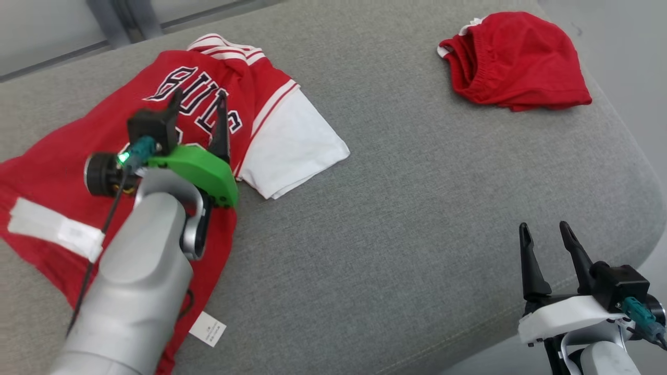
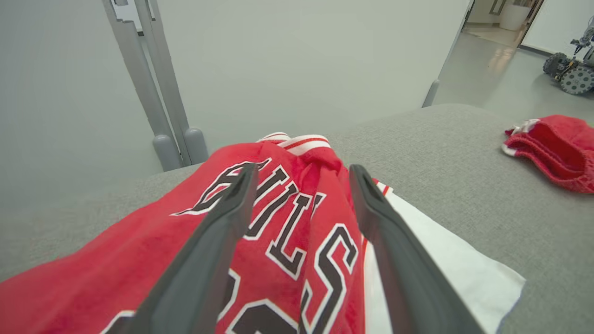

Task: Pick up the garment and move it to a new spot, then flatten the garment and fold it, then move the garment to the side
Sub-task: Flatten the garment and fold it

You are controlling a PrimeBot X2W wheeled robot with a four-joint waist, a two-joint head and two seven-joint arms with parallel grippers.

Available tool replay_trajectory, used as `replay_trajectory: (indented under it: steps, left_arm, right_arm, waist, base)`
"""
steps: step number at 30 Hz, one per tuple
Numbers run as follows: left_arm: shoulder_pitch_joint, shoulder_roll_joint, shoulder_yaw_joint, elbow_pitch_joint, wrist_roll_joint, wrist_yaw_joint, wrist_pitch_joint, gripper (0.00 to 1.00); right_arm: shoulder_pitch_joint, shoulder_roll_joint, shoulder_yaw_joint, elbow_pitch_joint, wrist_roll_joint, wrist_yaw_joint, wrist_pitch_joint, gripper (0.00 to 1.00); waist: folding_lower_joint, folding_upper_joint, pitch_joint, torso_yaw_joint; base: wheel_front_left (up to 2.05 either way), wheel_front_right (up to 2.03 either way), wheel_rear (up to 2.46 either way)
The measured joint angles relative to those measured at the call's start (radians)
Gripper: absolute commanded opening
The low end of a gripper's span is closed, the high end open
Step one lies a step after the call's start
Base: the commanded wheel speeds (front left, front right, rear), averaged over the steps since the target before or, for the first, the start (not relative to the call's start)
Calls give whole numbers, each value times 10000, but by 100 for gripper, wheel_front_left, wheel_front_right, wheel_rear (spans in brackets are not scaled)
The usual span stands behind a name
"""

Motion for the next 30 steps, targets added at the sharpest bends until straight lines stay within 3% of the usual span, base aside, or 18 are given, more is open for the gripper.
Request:
replay_trajectory:
  steps: [7,16,24,30]
  left_arm:
    - [3015,-397,842,-2706,865,224,-2,100]
    - [6882,-397,1653,-5927,2499,255,-17,100]
    - [9224,-844,3173,-6727,2855,-144,-17,100]
    - [9856,-1009,4261,-6686,3108,-577,-17,100]
  right_arm:
    - [547,0,-558,-272,-773,0,0,100]
    - [809,-2,-1009,-577,-1170,0,0,100]
    - [1215,-4,-1072,-391,-1379,0,0,100]
    - [1428,-6,-869,-215,-1348,0,0,100]
  waist:
    - [0,0,-924,793]
    - [0,0,-2037,2285]
    - [0,0,-2770,3313]
    - [-1,0,-3158,3839]
  base:
    - [0,0,0]
    - [0,0,0]
    - [0,0,0]
    - [0,0,0]
